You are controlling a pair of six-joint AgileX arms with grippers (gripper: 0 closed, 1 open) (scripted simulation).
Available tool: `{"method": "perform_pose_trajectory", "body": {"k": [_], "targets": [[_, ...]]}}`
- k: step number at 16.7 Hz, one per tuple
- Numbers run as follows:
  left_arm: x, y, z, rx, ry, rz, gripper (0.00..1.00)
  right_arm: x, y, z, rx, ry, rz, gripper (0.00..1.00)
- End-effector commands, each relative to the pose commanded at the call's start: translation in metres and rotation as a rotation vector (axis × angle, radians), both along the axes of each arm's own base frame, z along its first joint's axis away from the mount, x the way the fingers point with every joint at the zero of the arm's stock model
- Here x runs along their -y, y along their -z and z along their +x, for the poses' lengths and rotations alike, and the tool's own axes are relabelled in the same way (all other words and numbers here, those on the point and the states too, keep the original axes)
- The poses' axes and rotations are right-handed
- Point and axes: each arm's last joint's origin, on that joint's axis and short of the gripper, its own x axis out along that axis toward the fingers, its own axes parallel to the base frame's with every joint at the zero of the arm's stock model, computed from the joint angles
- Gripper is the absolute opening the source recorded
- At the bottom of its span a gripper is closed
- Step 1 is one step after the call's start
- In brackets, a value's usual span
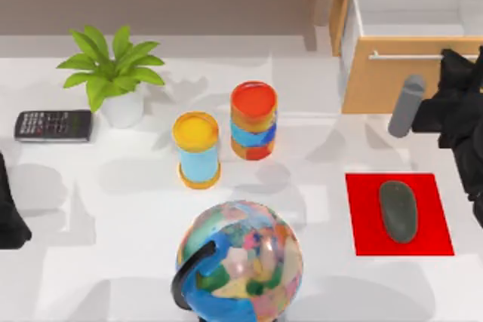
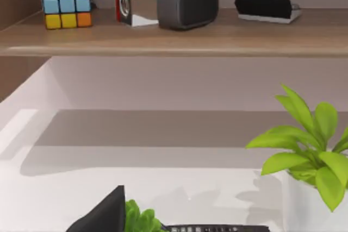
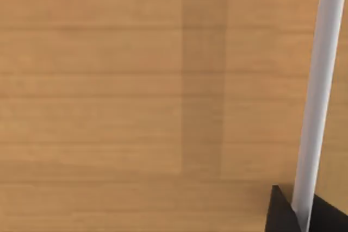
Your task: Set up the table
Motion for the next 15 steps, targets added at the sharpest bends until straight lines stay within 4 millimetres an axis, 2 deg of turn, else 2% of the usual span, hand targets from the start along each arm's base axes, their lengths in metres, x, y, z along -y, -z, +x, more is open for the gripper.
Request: {"method": "perform_pose_trajectory", "body": {"k": [9, 15], "targets": [[0.000, 0.000, 0.000, 0.000, 0.000, 0.000, 1.00, 0.002, 0.002, 0.054, -0.011, 0.004, -0.003, 0.00], [0.000, 0.000, 0.000, 0.000, 0.000, 0.000, 1.00, 0.000, 0.001, 0.055, -0.010, 0.001, 0.000, 0.00]]}}
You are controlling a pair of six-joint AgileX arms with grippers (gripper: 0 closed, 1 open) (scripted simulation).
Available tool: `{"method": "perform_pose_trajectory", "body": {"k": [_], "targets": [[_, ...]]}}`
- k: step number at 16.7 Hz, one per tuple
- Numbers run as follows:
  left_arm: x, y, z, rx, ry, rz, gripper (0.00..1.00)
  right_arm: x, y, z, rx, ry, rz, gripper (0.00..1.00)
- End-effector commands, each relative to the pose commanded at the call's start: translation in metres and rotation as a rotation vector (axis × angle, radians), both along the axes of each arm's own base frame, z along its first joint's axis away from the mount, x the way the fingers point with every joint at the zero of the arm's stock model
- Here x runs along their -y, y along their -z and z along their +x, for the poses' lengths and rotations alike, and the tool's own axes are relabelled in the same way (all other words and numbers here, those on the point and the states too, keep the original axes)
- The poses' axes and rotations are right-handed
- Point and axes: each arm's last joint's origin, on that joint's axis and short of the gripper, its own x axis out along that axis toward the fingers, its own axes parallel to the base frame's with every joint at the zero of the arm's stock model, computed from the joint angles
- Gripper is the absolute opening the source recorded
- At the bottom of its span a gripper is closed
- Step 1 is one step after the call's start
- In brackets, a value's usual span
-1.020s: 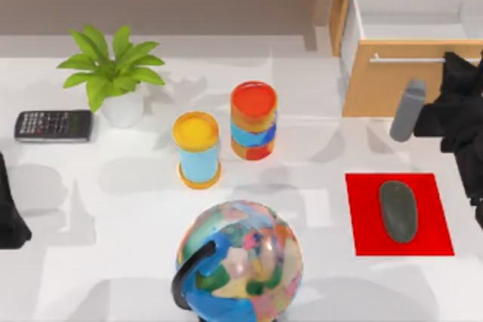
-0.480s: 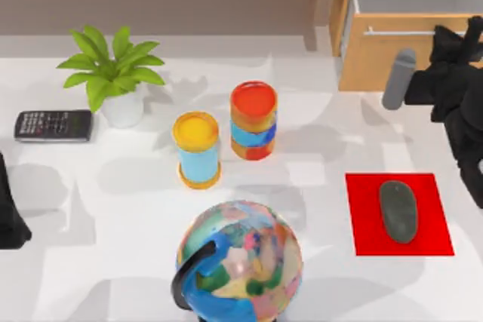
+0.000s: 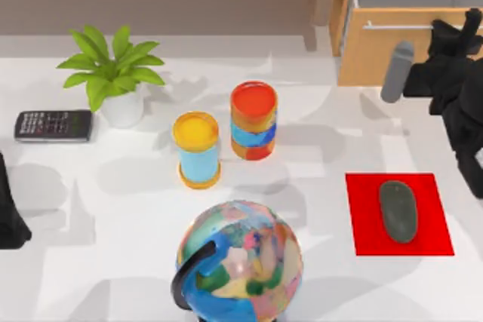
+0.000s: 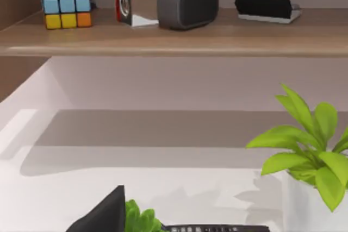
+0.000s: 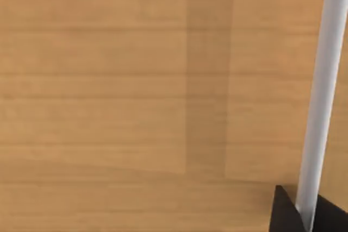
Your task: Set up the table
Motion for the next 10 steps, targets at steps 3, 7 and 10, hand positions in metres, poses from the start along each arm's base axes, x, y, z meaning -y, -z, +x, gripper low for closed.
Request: {"method": "perform_pose_trajectory", "body": {"k": [3, 7, 10], "targets": [[0.000, 0.000, 0.000, 0.000, 0.000, 0.000, 1.00, -0.002, -0.002, 0.011, 0.009, -0.006, 0.001, 0.00], [0.000, 0.000, 0.000, 0.000, 0.000, 0.000, 1.00, -0.001, 0.001, 0.037, 0.001, -0.003, -0.001, 0.00], [0.000, 0.000, 0.000, 0.000, 0.000, 0.000, 1.00, 0.000, 0.001, 0.055, -0.002, 0.001, -0.001, 0.00]]}}
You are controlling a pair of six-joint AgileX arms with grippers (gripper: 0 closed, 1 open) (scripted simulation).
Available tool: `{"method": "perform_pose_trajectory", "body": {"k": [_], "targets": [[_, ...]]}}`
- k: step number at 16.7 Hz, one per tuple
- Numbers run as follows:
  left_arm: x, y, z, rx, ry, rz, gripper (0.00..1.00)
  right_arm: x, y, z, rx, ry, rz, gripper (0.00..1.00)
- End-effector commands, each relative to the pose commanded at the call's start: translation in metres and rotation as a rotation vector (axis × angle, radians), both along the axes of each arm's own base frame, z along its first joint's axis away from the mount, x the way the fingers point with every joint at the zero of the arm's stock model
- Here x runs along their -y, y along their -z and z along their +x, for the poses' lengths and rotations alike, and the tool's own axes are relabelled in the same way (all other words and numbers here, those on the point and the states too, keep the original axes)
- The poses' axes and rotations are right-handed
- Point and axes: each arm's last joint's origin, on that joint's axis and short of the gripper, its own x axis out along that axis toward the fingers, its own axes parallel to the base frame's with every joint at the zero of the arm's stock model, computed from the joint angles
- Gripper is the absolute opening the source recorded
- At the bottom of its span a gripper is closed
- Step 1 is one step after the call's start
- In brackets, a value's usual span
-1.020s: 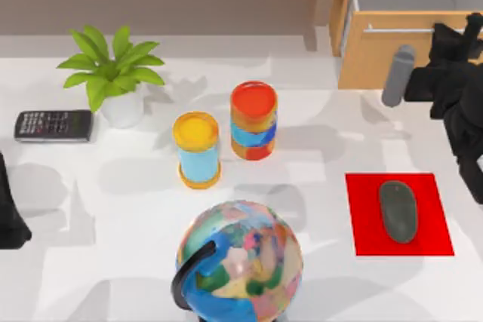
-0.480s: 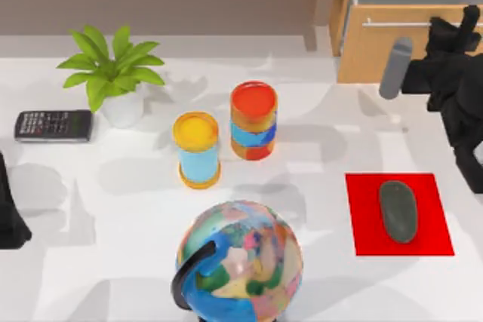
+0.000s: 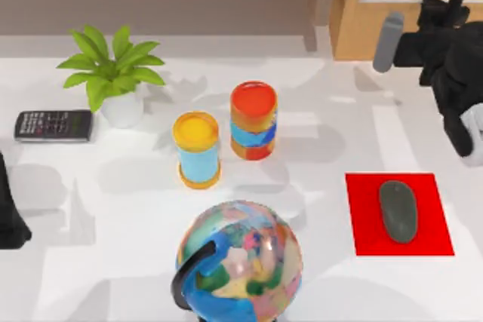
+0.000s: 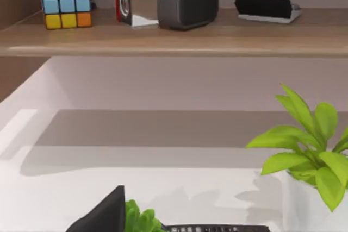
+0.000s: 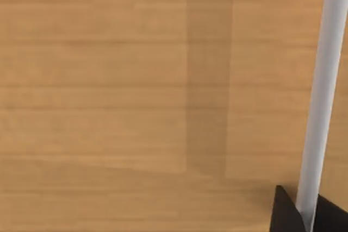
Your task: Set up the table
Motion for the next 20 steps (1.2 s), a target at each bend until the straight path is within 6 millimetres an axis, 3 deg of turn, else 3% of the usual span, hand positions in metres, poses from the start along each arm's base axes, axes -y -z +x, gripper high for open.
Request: {"method": "perform_pose_trajectory", "body": {"k": [6, 19, 20], "targets": [[0.0000, 0.0000, 0.0000, 0.000, 0.000, 0.000, 1.00, 0.0005, -0.0005, 0.0080, 0.000, 0.000, 0.000, 0.00], [0.0000, 0.0000, 0.0000, 0.000, 0.000, 0.000, 1.00, 0.0005, -0.0005, 0.0080, 0.000, 0.000, 0.000, 0.98], [0.0000, 0.0000, 0.0000, 0.000, 0.000, 0.000, 1.00, 0.0005, -0.0005, 0.0080, 0.000, 0.000, 0.000, 1.00]]}}
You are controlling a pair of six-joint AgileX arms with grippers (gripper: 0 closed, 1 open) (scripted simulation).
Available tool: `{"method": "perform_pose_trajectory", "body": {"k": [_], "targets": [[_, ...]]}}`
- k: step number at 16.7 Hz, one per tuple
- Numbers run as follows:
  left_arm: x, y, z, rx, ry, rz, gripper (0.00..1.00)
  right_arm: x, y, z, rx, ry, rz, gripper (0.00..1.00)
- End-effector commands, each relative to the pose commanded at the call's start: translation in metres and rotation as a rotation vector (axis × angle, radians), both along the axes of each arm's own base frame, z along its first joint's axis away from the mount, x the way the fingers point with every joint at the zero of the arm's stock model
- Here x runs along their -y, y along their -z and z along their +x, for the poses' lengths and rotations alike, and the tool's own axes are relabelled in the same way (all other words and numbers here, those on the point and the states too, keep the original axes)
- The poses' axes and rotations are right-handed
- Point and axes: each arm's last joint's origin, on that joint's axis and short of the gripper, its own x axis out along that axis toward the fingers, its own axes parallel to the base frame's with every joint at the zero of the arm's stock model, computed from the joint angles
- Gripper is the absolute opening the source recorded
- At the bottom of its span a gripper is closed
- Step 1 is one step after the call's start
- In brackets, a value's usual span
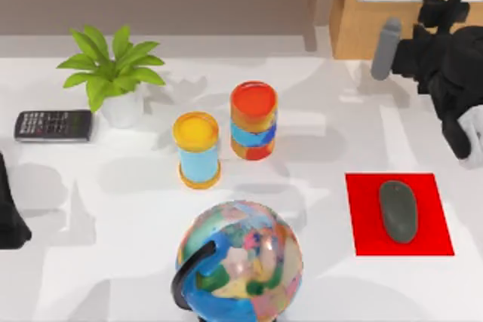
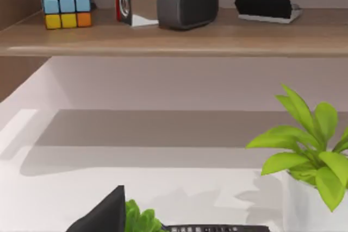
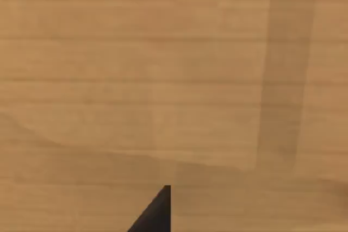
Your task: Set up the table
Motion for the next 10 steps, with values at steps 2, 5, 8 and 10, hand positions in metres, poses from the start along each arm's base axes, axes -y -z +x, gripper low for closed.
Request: {"method": "perform_pose_trajectory", "body": {"k": [2, 5, 8, 10], "targets": [[0.000, 0.000, 0.000, 0.000, 0.000, 0.000, 1.00, 0.000, 0.000, 0.000, 0.000, 0.000, 0.000, 1.00], [0.000, 0.000, 0.000, 0.000, 0.000, 0.000, 1.00, 0.000, 0.000, 0.000, 0.000, 0.000, 0.000, 1.00], [0.000, 0.000, 0.000, 0.000, 0.000, 0.000, 1.00, -0.002, 0.013, -0.008, -0.054, -0.007, -0.001, 1.00], [0.000, 0.000, 0.000, 0.000, 0.000, 0.000, 1.00, -0.004, 0.009, -0.008, -0.035, -0.011, 0.001, 1.00]]}}
